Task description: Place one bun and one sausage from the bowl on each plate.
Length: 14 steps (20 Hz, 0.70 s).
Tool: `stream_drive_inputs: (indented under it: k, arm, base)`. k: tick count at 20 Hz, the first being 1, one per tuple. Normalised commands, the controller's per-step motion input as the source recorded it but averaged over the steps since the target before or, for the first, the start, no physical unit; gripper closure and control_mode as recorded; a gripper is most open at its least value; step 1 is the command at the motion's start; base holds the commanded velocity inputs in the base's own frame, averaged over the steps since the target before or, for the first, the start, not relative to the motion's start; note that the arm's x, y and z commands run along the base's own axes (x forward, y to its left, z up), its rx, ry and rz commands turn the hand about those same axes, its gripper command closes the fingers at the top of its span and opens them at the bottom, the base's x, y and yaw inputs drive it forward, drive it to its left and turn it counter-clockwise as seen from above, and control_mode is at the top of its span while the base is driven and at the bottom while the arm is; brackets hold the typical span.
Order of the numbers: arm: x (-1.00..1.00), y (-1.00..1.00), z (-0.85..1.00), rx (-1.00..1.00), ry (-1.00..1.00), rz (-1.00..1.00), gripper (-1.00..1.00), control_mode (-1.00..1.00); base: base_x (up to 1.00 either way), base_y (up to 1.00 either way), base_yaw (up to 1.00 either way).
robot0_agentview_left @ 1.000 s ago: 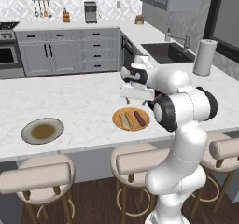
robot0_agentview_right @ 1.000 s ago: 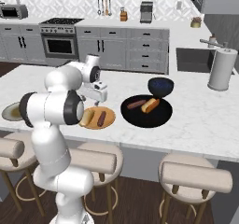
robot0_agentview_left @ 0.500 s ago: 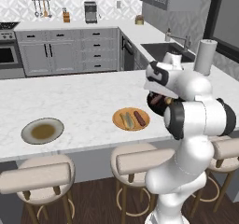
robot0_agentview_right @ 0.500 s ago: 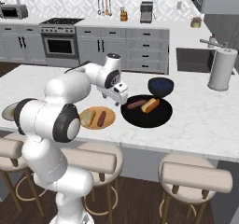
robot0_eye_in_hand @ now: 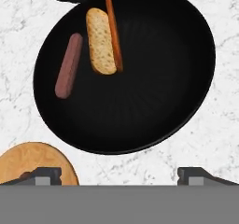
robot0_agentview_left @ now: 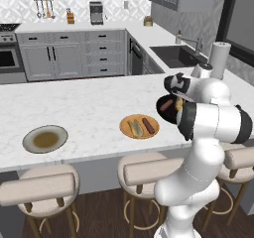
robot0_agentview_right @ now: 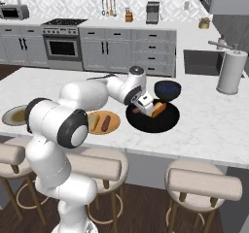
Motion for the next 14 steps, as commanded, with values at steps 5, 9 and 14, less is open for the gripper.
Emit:
stream_drive_inputs:
  k: [5, 9, 14]
  arm:
    - [0.12, -0.03, -0.08, -0.04, 0.0, 0.0, -1.0, -1.0]
    - [0.37, -0.34, -0.26, -0.1, 0.0, 0.0, -1.0, -1.0]
    - [0.26, -0.24, -0.38, -0.1, -0.07, 0.0, -1.0, -1.0]
  base:
    - [0.0, 0.0, 0.0]
    - [0.0, 0.0, 0.0]
    - [0.0, 0.0, 0.0]
